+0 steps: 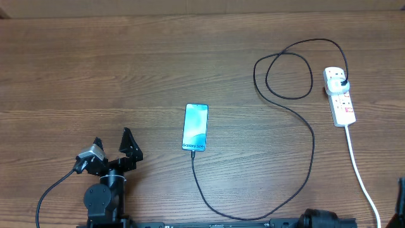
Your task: Plug charger to phone and switch on socket
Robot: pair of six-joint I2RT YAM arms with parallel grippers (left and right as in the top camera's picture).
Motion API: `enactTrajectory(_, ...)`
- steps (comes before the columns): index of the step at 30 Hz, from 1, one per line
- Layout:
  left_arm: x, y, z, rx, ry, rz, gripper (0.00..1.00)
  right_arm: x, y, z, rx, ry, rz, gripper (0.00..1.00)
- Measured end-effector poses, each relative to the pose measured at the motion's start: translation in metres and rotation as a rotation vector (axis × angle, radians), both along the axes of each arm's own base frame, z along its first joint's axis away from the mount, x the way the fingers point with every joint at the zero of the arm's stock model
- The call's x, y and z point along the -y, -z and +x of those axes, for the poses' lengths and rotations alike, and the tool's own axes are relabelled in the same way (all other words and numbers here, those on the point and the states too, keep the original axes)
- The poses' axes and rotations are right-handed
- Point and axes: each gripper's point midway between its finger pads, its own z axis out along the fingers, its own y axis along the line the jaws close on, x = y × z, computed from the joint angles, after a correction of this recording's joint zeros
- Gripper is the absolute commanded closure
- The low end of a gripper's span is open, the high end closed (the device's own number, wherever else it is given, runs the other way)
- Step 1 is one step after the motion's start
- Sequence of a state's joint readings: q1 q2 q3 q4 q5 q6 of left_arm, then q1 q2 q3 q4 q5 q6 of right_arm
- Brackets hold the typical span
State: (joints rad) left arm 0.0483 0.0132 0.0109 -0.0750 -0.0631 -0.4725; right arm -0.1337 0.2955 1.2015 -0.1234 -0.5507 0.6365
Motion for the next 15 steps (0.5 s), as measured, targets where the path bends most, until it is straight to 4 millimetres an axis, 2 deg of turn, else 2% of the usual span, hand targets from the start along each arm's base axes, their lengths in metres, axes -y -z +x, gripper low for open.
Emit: enactTrajectory(15, 0.0, 0.0, 0.0, 0.0, 0.0, 0.0, 0.0, -0.0008, -0.0019, -0.0088, 0.069, -0.002, -0.07, 0.16)
